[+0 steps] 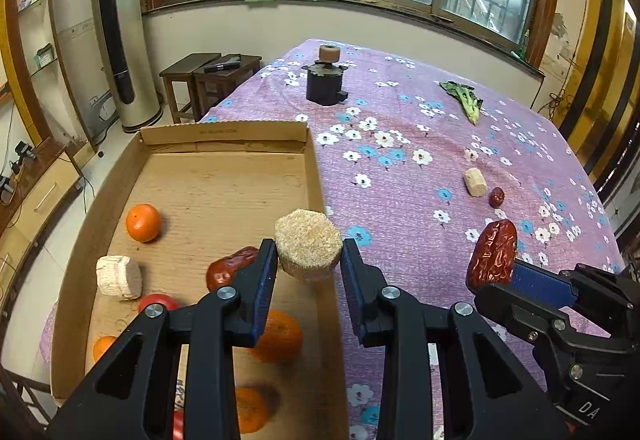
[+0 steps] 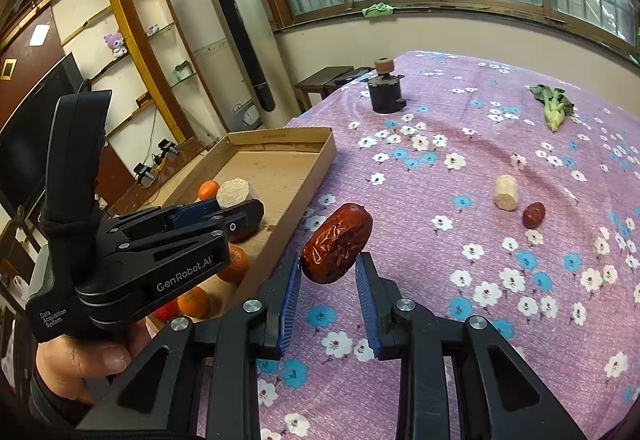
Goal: Organize fruits
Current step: 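Carry the cream piece in the left tool while the right tool carries the date to the tray, then open the left tool over the tray while the right tool releases the date there, then move both open tools back over the table toward the last items, then grasp the last cream piece with the left tool while the right tool grasps the last date, then carry the cream piece in the left tool while the right tool carries the date to the tray, then open the left tool over the tray while the right tool releases the date there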
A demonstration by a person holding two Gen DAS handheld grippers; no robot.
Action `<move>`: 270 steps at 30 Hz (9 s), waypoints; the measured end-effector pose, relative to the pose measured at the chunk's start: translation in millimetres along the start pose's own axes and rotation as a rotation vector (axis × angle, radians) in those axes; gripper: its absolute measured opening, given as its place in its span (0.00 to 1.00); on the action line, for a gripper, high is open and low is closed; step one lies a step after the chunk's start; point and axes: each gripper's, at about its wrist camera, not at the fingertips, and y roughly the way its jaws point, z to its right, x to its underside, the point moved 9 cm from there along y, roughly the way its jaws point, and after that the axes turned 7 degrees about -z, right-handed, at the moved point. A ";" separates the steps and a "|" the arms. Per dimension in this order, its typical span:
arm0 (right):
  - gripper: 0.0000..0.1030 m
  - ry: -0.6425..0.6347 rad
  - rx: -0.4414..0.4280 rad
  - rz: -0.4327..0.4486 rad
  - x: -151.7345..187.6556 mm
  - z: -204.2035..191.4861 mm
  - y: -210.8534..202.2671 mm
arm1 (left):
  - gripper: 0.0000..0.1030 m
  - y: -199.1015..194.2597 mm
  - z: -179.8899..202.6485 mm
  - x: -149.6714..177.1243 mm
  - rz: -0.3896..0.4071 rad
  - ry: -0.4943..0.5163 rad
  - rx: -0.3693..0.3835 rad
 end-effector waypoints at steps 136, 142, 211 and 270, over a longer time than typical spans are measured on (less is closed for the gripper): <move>0.27 0.326 0.152 0.063 37.1 199.4 -43.2 | 0.26 141.2 215.3 -53.0 -0.214 0.213 0.094; 0.27 0.340 0.131 0.082 43.1 189.8 -51.8 | 0.26 120.6 197.7 -42.1 -0.201 0.181 0.113; 0.27 0.061 -0.051 -0.008 32.5 0.7 2.7 | 0.27 -6.8 -7.1 19.0 0.012 -0.087 -0.034; 0.28 -0.113 -0.025 -0.127 -97.9 -52.2 169.7 | 0.27 59.9 -95.4 -1.2 -0.255 -0.197 -0.022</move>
